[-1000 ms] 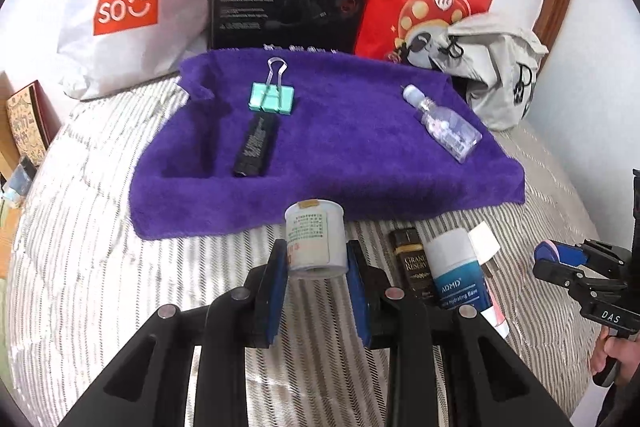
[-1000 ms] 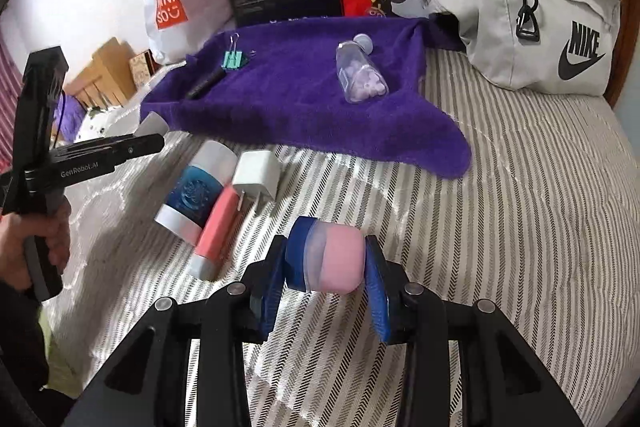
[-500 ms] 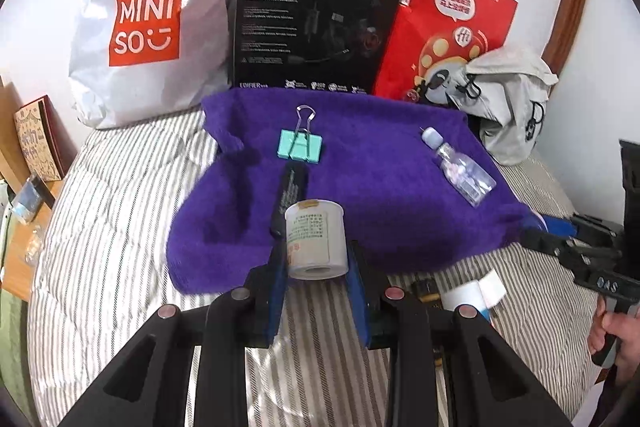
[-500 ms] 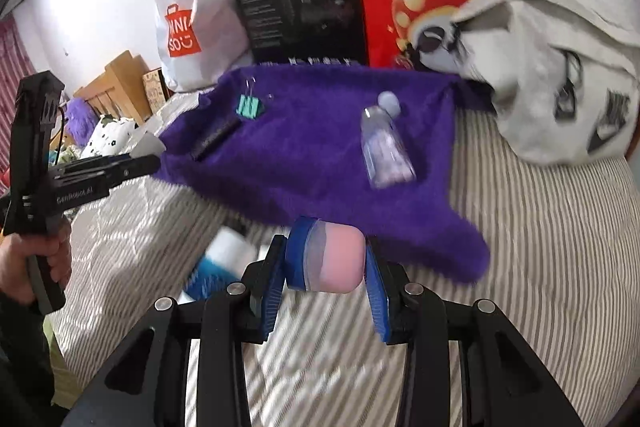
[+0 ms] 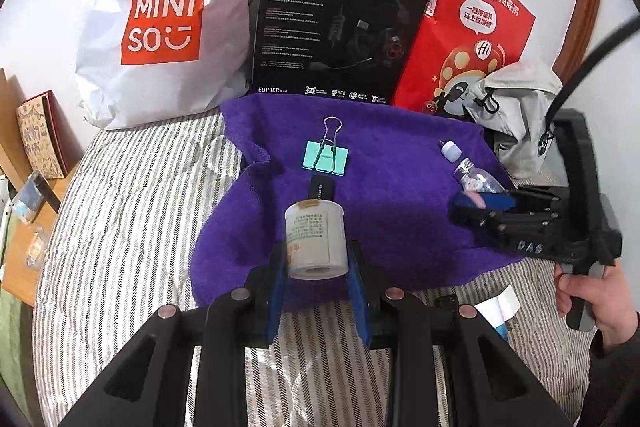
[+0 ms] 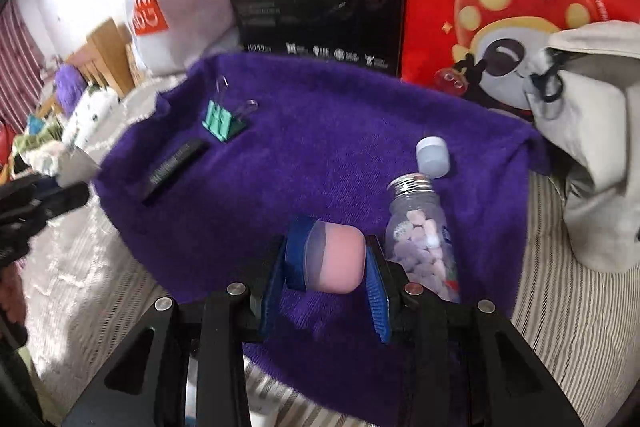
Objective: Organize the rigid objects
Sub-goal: 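Carry the white jar and pink-and-blue case onto the purple towel and release both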
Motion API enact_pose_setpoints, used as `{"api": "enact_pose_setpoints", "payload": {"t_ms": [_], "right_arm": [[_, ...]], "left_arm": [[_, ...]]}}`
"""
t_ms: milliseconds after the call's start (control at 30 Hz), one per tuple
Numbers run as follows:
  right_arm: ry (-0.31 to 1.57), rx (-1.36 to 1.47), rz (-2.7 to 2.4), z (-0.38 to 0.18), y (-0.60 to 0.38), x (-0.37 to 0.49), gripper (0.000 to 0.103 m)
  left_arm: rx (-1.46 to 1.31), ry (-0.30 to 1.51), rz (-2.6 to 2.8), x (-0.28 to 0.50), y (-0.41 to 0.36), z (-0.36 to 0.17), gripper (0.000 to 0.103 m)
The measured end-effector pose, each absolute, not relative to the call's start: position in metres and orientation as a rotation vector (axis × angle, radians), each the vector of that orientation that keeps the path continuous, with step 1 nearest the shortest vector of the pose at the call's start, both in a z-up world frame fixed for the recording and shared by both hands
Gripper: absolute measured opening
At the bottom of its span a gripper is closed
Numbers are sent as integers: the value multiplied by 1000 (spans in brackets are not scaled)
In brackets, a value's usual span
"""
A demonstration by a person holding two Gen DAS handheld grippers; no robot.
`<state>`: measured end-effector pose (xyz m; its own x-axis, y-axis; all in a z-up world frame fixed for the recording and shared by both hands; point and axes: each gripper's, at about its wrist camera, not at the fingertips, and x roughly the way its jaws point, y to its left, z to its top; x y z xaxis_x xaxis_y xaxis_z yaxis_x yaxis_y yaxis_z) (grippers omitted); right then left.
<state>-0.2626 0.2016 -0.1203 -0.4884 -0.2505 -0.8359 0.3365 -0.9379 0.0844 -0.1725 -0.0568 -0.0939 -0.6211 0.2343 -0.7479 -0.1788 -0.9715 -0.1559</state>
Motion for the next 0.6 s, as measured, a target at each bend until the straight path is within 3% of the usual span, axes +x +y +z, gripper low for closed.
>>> {"api": "enact_pose_setpoints", "payload": {"t_ms": [367, 467, 600], "right_arm": [[280, 1380, -2410, -132, 191, -261, 39], [266, 1392, -2375, -132, 193, -262, 49], [225, 1409, -2375, -129, 198, -259, 52]], "left_arm": [[-1249, -110, 2615, -176, -57, -99, 27], [-1263, -109, 2614, -176, -57, -101, 27], [-1264, -111, 2612, -176, -58, -101, 27]]}}
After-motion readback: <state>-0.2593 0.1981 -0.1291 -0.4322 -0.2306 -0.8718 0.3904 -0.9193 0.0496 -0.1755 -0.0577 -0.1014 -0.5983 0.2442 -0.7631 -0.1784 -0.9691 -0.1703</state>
